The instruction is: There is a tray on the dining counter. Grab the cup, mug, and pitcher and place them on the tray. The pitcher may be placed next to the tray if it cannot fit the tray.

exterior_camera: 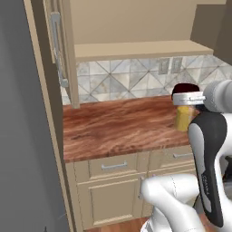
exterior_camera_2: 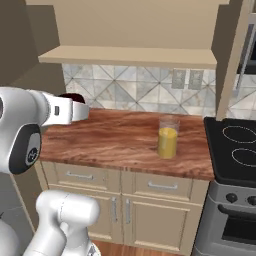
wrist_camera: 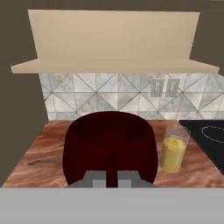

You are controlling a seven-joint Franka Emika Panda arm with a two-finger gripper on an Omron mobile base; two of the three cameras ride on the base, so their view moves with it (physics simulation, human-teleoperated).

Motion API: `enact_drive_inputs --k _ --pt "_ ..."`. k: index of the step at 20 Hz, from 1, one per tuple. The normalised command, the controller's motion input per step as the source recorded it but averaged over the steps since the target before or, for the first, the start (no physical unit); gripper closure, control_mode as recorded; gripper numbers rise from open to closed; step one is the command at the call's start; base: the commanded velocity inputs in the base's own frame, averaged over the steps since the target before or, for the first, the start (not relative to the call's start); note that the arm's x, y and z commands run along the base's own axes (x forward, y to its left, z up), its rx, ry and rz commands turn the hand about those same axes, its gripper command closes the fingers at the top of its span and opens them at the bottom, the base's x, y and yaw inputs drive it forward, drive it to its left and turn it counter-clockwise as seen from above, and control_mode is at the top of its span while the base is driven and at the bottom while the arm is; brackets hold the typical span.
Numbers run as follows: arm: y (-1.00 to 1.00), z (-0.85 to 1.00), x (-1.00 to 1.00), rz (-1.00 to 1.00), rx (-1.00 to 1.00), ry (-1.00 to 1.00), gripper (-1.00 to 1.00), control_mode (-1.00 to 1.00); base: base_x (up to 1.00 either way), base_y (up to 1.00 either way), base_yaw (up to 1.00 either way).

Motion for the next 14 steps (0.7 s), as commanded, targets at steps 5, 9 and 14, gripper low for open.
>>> enact_drive_inputs --k 5,9,14 --pt "0.0 0.0 0.0 0.0 0.0 0.0 1.0 1.0 -1.0 -0.33 0.08" --pt "0.0 0.0 0.0 0.0 0.0 0.0 1.0 1.0 -0.86 -0.31 0.24" --pt "0.0 0.0 0.0 0.0 0.0 0.0 1.0 1.0 -0.67 -0.07 0.45"
